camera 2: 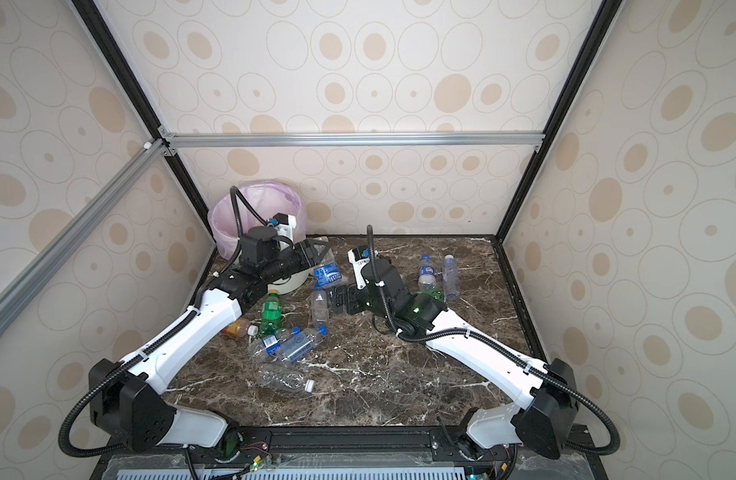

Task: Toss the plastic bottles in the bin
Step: 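Raise both grippers with the bottle over the bin and release it, then lower the left gripper back to the bottle pile while the right gripper withdraws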

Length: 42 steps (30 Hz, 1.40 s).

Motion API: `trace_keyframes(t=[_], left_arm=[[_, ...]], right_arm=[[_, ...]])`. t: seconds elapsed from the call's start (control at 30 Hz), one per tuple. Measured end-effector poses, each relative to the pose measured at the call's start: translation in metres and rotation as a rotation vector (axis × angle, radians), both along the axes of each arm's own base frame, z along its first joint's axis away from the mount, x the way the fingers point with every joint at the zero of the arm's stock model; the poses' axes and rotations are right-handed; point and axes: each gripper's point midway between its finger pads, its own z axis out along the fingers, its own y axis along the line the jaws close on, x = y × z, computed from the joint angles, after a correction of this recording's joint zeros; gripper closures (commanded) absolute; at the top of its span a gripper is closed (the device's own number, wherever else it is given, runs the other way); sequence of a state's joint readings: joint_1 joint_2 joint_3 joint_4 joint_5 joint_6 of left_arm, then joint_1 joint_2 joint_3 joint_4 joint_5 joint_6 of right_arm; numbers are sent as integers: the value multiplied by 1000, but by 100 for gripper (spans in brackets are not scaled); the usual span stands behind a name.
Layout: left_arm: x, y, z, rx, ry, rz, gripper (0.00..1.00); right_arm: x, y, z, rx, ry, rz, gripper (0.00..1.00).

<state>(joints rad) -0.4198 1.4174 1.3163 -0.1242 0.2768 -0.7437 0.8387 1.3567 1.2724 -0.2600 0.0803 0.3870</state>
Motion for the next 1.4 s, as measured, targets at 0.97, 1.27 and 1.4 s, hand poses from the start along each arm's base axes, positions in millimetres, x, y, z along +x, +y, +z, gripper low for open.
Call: trace_keyframes(t=[0.97,1.27,1.4], left_arm=[[36,171,219,515,-575,679,33],[116,164,102,619,-286,539,1],[108,155,107,589,-288,497,1]], right_arm=[[47,58,122,133,-199,43,0],[48,59,105,105,-155,42,0],[48,60,96,96,-139,40,0]])
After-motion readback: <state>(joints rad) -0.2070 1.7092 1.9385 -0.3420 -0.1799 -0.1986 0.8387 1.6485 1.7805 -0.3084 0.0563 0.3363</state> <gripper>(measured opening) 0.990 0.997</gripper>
